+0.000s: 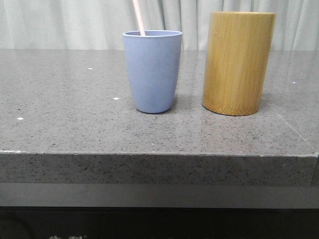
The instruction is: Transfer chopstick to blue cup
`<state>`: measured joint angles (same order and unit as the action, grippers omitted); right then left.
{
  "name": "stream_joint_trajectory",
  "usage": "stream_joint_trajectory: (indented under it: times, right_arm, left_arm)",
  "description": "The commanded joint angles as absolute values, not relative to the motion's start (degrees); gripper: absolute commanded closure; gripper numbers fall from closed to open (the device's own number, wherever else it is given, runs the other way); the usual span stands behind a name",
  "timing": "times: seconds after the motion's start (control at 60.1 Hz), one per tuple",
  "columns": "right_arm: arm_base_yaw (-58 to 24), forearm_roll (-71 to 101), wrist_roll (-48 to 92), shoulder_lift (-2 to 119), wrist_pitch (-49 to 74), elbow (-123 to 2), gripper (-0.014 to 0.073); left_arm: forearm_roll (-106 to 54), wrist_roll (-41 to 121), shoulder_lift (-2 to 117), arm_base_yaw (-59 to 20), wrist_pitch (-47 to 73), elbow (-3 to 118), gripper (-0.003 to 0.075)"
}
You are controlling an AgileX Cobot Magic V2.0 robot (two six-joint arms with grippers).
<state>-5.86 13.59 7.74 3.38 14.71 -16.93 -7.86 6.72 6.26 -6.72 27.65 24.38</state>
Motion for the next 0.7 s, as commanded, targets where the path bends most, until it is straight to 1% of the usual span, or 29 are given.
stream_joint_trajectory:
  times: [0.0,0.15,0.4,0.516,0.683]
  right_arm:
    - [-5.53,13.96,8.1,3.95,9.67,-18.28,0.0714]
    - [-5.53,13.96,8.1,3.95,9.67,-18.28,0.0714]
    - [-5.53,13.96,8.1,3.95,9.67,-18.28,0.0714]
    - [-5.53,13.96,8.1,3.96,9.72,-18.28,0.0714]
    - [-5.53,13.96,8.1,3.96,9.72,-18.28,0.0714]
  left_arm:
    - [-8.6,6.23,6.82,-6.67,22.85,25.67,0.0739]
    - [-8.6,6.23,5.37,-6.55,20.85,23.8,0.0739]
    - [-8.6,6.23,-1.94,-2.89,19.16,14.81,0.0739]
    - [-8.6,6.16,-1.75,-2.6,16.09,10.47,0.0739]
    - [-8.6,6.16,-1.75,-2.6,7.18,3.03,0.0739]
